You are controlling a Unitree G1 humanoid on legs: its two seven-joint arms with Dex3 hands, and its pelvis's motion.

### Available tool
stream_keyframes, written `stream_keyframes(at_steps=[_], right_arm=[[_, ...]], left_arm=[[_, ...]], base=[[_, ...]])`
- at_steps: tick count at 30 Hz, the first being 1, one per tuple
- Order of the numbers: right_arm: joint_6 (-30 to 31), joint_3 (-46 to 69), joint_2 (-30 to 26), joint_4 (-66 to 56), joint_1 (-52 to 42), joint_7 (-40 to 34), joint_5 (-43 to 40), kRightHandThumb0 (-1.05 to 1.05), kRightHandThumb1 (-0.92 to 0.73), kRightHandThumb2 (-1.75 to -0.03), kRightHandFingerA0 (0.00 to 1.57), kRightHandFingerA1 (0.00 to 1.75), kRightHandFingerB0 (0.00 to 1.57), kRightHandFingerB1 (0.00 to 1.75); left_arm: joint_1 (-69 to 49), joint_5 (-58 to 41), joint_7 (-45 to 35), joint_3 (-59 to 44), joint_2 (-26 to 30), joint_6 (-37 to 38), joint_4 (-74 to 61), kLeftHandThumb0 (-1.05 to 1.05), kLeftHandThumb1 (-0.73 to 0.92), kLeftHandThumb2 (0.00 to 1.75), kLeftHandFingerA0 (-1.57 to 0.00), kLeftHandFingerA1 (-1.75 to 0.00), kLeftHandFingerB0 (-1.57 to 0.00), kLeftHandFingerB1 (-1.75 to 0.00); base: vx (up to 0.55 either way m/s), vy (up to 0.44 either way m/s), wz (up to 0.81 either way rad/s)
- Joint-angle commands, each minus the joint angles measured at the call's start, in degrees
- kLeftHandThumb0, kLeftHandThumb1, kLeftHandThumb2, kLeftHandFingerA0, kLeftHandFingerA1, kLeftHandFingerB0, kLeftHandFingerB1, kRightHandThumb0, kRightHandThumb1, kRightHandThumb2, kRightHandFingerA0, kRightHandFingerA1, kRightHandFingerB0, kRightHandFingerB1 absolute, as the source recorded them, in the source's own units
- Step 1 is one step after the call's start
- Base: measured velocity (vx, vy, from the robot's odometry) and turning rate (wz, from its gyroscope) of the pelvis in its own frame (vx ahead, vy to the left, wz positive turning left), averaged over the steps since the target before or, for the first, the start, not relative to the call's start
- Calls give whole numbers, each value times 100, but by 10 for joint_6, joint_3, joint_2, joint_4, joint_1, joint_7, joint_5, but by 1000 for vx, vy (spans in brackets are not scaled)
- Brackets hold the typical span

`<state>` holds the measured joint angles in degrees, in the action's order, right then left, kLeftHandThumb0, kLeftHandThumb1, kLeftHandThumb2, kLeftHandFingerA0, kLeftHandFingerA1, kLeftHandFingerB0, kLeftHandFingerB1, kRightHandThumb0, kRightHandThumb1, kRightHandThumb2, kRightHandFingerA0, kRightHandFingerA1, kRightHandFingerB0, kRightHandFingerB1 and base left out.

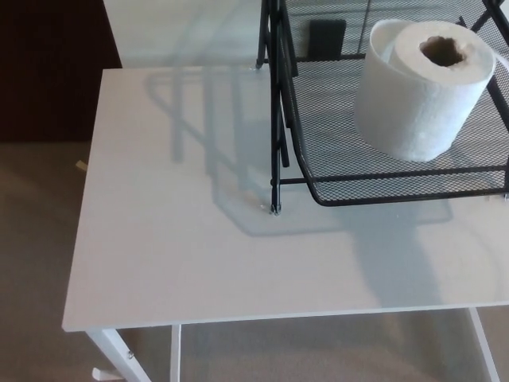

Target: The robot walks towards a desk on which a file tray is kept in the middle and a toilet paper roll is kept on its right. The robot uses its right hand to hook on finger in the gap of the roll and grabs it, lifts it and places it on the tray.

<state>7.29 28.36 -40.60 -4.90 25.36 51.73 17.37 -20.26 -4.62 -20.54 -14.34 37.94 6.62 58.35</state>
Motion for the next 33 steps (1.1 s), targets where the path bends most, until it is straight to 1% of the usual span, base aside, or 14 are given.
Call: stream_keyframes(at_steps=[1,11,18,20,21,22,23,27,28,29,30,31,32,33], right_arm=[[-220,402,371,12,-401,-296,-155,-54,-65,-59,29,75,26,45],[-453,373,430,267,-459,-409,-134,-46,-65,-57,25,97,25,58],[-466,342,441,302,-527,-492,-47,-61,-75,-62,9,99,14,68],[-484,347,438,325,-538,-494,-54,-57,-73,-62,10,96,16,67],[-459,348,440,325,-541,-519,-44,-55,-52,-96,37,82,18,62],[-449,348,440,326,-542,-532,-39,-55,-52,-96,37,82,18,62],[-470,345,428,354,-547,-546,-33,-56,-73,-60,22,112,17,75],[-491,317,394,422,-577,-564,-6,-55,-75,-58,17,109,16,69],[-493,309,386,439,-571,-562,-9,-60,-55,-97,42,89,18,64],[-430,298,388,408,-566,-462,-51,-62,-70,-59,11,92,19,64],[-391,266,368,415,-566,-498,-1,-65,-56,-89,25,78,19,57],[-395,254,357,428,-555,-510,9,-52,-62,-58,31,91,30,51],[-367,244,345,430,-528,-469,-12,-48,-56,-59,0,68,35,55],[-325,229,334,419,-517,-445,-10,-47,-56,-52,47,160,44,54]], left_arm=[[27,-1,7,-13,18,24,37,-69,85,107,-21,-52,-11,-45],[45,8,12,-8,24,31,63,-70,85,107,-23,-53,-11,-45],[20,-4,5,-19,28,22,31,-71,86,107,-19,-52,-10,-44],[17,-2,4,-18,29,25,35,-70,92,84,-23,-45,-13,-35],[16,1,6,-15,30,31,38,-73,86,107,-18,-51,-12,-45],[15,3,7,-14,30,34,38,-73,86,107,-18,-51,-12,-45],[16,4,8,-13,31,33,39,-72,86,107,-18,-50,-12,-45],[28,7,14,-10,28,32,58,-72,86,107,-20,-52,-12,-45],[27,4,9,-12,28,28,52,-70,92,84,-23,-45,-14,-35],[22,8,10,-7,26,26,41,-73,86,107,-18,-51,-12,-45],[22,8,7,-6,27,28,40,-73,86,107,-18,-52,-12,-45],[16,8,6,-7,27,27,32,-72,87,107,-18,-51,-12,-45],[16,7,8,-7,26,21,26,-72,86,108,-19,-51,-13,-46],[22,11,12,-4,25,28,36,-71,86,108,-22,-53,-13,-46]], base=[[0,0,0],[0,0,0],[0,0,0],[0,0,0],[0,0,0],[0,0,0],[0,0,0],[0,0,0],[0,0,0],[0,0,0],[0,0,0],[0,0,0],[0,0,0],[0,0,0]])
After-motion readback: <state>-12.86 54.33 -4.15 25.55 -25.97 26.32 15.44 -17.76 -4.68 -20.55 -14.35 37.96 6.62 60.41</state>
